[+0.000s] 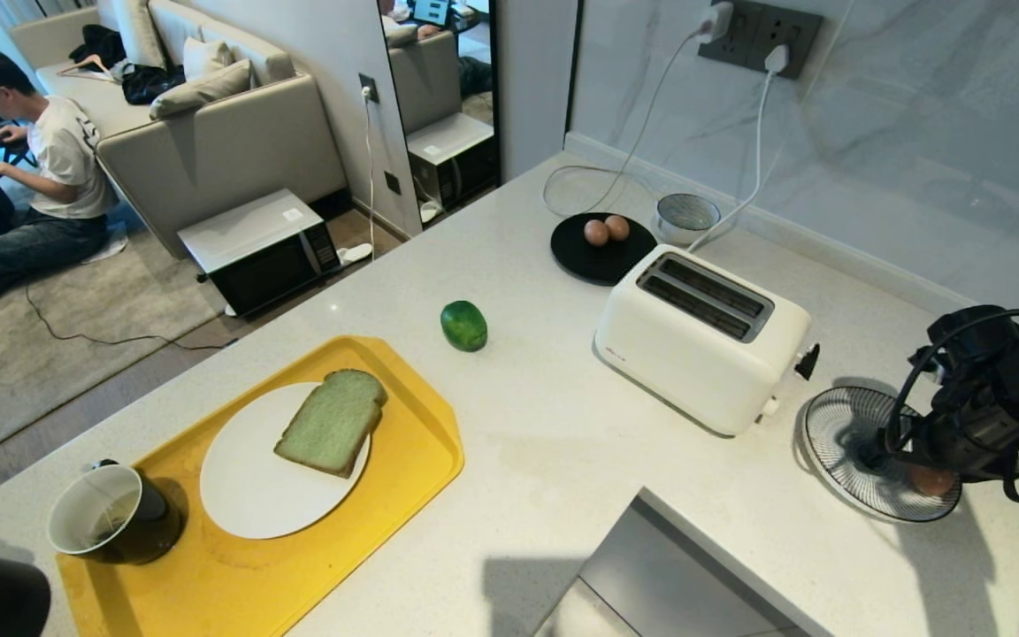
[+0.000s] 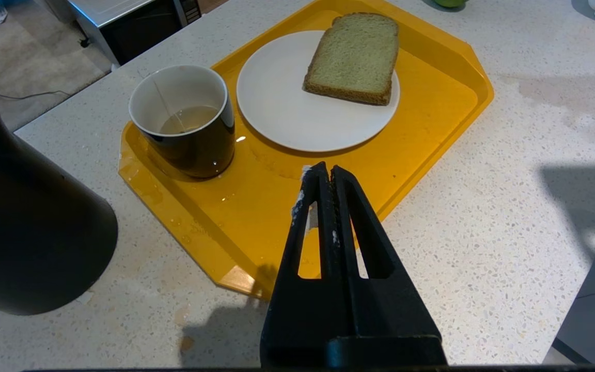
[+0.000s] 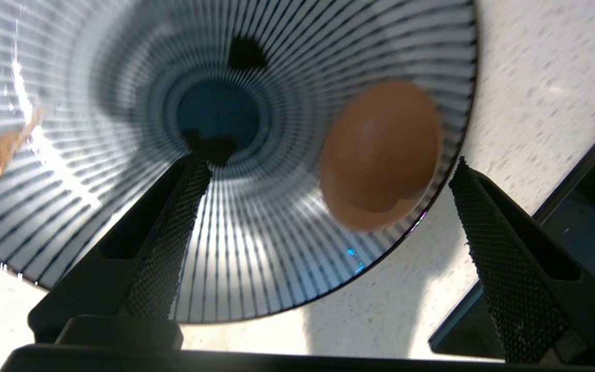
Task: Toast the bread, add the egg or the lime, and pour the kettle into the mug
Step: Pick up the egg
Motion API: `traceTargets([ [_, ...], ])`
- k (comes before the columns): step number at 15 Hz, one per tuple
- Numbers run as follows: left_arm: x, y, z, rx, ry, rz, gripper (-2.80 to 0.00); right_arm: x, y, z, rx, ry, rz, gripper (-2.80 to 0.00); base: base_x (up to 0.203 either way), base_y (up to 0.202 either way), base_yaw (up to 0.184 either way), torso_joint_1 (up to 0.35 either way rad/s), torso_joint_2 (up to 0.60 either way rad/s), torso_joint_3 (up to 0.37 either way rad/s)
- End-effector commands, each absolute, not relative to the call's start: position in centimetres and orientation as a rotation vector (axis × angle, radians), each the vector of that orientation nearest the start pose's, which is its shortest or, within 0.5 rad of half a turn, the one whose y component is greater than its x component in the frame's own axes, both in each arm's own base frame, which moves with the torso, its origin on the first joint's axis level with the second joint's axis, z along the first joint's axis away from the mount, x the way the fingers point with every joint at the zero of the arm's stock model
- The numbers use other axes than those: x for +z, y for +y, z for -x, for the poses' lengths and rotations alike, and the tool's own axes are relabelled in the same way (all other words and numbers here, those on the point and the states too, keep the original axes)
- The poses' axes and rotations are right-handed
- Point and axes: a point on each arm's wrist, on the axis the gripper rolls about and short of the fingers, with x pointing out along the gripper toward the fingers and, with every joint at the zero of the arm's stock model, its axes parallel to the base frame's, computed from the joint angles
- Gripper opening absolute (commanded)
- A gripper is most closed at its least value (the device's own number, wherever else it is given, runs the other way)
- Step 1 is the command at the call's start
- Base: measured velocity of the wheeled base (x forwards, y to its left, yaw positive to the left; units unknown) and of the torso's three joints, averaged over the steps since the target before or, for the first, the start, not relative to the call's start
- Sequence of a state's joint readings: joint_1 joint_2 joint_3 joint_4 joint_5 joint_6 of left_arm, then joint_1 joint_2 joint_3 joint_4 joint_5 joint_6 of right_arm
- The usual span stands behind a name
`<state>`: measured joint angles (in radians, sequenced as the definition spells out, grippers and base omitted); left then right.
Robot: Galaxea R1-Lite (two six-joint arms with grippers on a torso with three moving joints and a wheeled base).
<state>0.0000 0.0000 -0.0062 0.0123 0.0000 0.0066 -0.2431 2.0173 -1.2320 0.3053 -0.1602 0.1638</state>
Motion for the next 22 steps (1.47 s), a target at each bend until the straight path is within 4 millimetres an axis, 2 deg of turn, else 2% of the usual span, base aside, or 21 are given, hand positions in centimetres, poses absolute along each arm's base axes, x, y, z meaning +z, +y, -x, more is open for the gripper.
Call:
traceTargets([
  [1, 7.6, 0.0, 2.3, 0.000, 0.008, -0.006, -2.80, 11.1, -9.7, -34.5, -0.455, 1.053, -0.206, 0.00, 0.000, 0.000, 0.000, 0.000, 0.00, 0.000],
  [5, 7.6, 0.0, 2.3, 0.000, 0.008, -0.006, -2.80, 11.2, -10.4, -34.6, -0.423, 1.048, -0.238, 0.00, 0.000, 0.000, 0.000, 0.000, 0.00, 0.000],
  [12, 7.6, 0.0, 2.3, 0.000, 0.008, -0.006, -2.80, 11.4, -10.2, -34.6, -0.383, 1.044, -0.257, 0.00, 0.000, 0.000, 0.000, 0.000, 0.00, 0.000],
  [22, 7.6, 0.0, 2.3, 0.000, 0.008, -0.006, -2.80, 10.2, -9.8, -35.3, -0.348, 1.072, -0.272, 0.00, 0.000, 0.000, 0.000, 0.000, 0.00, 0.000],
])
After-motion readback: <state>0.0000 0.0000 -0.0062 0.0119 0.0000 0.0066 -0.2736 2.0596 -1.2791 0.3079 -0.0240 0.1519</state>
